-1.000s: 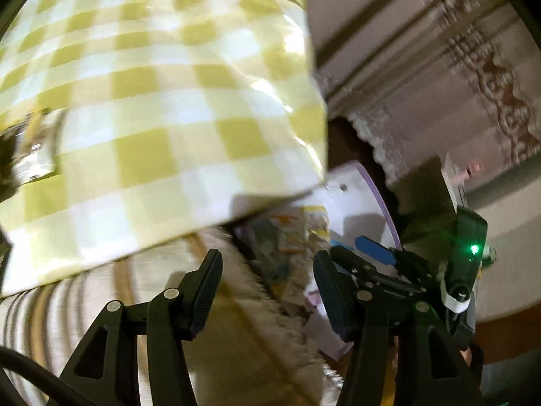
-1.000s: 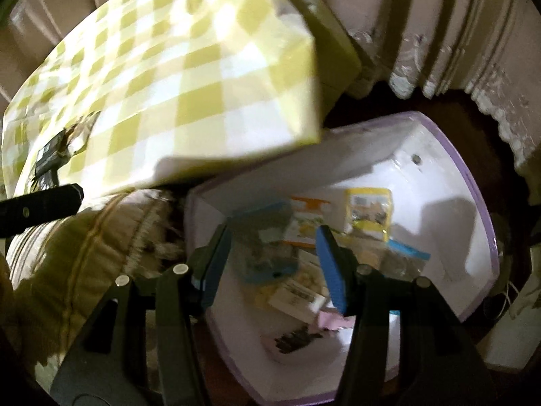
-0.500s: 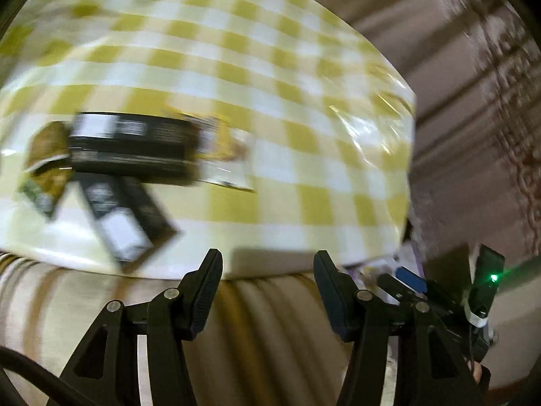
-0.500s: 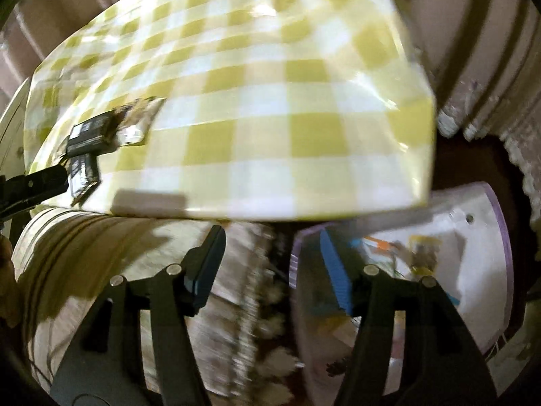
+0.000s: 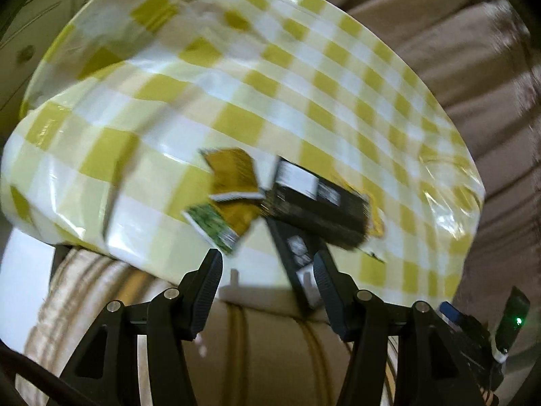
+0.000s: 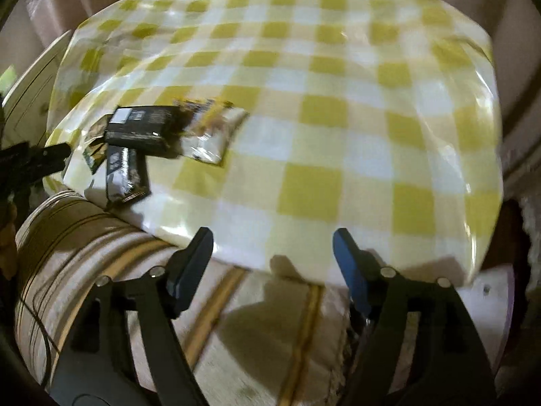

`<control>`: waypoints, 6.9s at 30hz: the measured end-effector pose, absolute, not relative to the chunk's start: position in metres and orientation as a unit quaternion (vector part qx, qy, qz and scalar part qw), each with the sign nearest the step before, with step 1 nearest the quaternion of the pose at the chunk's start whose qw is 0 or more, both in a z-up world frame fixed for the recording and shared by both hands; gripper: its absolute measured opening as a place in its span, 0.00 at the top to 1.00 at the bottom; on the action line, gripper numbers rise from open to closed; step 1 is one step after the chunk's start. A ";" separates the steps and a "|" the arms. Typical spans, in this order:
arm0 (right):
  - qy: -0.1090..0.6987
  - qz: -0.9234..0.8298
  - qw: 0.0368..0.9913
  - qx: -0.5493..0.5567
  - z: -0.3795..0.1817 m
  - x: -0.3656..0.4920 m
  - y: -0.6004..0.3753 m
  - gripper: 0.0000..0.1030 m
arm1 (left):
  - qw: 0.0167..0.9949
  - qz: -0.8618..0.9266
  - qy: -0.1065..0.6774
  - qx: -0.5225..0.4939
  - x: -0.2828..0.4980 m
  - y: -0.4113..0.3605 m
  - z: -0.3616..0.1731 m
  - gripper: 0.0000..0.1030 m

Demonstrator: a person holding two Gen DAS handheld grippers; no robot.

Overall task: Organize snacks
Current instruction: 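Grasp the yellow-green packet with the left gripper while the right gripper grasps a black chocolate bar, then carry both packets into the white box and open both grippers, then move both grippers back over the snack pile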

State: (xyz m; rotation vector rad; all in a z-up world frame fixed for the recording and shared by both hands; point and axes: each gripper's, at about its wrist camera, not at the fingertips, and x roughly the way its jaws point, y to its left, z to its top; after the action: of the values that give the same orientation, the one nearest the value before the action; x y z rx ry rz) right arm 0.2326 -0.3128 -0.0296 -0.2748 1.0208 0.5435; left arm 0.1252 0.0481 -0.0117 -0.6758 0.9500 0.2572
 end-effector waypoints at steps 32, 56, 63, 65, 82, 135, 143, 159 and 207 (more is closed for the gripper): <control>0.377 0.549 0.638 -0.386 -0.070 0.281 -0.095 0.16 | 0.805 0.169 0.479 -0.307 0.210 0.099 -0.054 0.55; 0.450 0.502 0.700 -0.235 -0.064 0.271 -0.149 0.44 | 0.825 0.156 0.454 -0.298 0.202 0.094 -0.046 0.62; 0.495 0.475 0.698 -0.205 -0.072 0.258 -0.172 0.45 | 0.833 0.143 0.450 -0.290 0.195 0.080 -0.039 0.62; 0.500 0.478 0.692 -0.207 -0.074 0.254 -0.174 0.45 | 0.834 0.140 0.449 -0.288 0.193 0.077 -0.037 0.62; 0.475 0.440 0.737 -0.195 -0.063 0.239 -0.187 0.47 | 0.845 0.129 0.439 -0.277 0.165 0.042 -0.020 0.62; 0.551 0.047 0.831 0.063 -0.095 0.197 -0.618 0.47 | 0.797 -0.231 0.557 -0.038 0.235 -0.342 -0.006 0.62; 0.561 0.003 0.819 0.122 -0.119 0.220 -0.636 0.47 | 0.759 -0.262 0.596 -0.010 0.243 -0.387 -0.029 0.62; 0.578 0.039 0.804 0.137 -0.137 0.255 -0.611 0.47 | 0.737 -0.255 0.624 -0.036 0.258 -0.387 -0.046 0.53; 0.518 0.231 0.821 -0.060 -0.035 0.243 -0.332 0.28 | 0.826 0.125 0.491 -0.249 0.127 0.025 -0.009 0.45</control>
State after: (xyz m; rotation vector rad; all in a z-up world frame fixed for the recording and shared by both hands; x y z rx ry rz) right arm 0.2426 -0.3317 -0.0347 -0.1270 1.1028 0.4909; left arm 0.1269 0.0246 -0.0090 -0.5297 1.0426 0.2657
